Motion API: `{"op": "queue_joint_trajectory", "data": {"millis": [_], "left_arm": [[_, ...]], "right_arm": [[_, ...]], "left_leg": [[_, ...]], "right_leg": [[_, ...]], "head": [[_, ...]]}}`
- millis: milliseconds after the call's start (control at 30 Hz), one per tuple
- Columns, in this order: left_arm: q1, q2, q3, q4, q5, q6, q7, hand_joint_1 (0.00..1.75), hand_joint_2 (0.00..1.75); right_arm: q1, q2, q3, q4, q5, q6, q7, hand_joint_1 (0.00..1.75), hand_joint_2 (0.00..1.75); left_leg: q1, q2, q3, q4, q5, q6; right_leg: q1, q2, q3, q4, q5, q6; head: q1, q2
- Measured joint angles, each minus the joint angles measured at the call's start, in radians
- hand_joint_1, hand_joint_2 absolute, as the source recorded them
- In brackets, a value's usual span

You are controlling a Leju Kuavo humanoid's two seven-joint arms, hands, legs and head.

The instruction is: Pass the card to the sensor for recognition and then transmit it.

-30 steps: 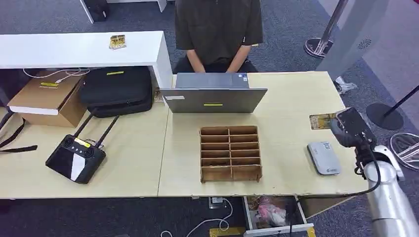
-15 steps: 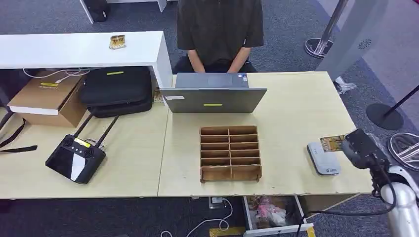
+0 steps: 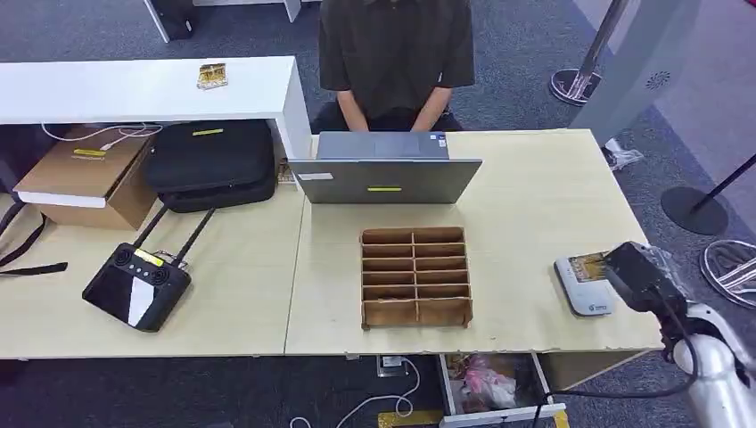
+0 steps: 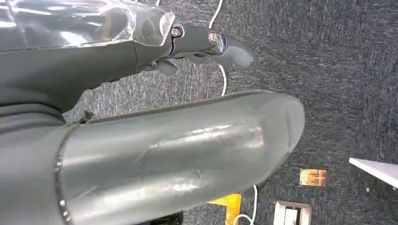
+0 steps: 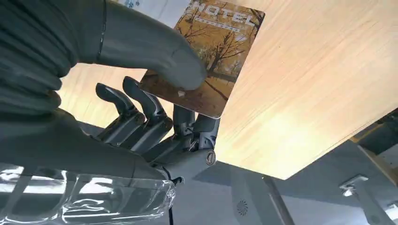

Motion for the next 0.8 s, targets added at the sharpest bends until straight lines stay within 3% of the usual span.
{"op": "queue_joint_trajectory", "data": {"millis": [400,533,800], "left_arm": [[-0.005,0.000,0.000,0.000,0.007,-0.005,-0.005,0.00,0.00],[-0.005,0.000,0.000,0.000,0.009,-0.004,-0.003,0.00,0.00],[-0.006,0.000,0.000,0.000,0.005,-0.001,0.004,0.00,0.00]], "right_arm": [[-0.030,0.008,0.035,0.002,0.061,-0.032,-0.019,1.75,1.75],[-0.033,0.016,0.051,0.000,0.138,-0.071,0.012,1.75,1.75],[-0.002,0.043,0.079,0.023,0.256,-0.073,0.055,1.75,1.75]], "left_leg": [[0.000,0.000,0.000,0.000,0.000,0.000],[0.000,0.000,0.000,0.000,0.000,0.000],[0.000,0.000,0.000,0.000,0.000,0.000]], "right_leg": [[0.000,0.000,0.000,0.000,0.000,0.000],[0.000,0.000,0.000,0.000,0.000,0.000],[0.000,0.000,0.000,0.000,0.000,0.000]], "head": [[0.000,0.000],[0.000,0.000],[0.000,0.000]]}}
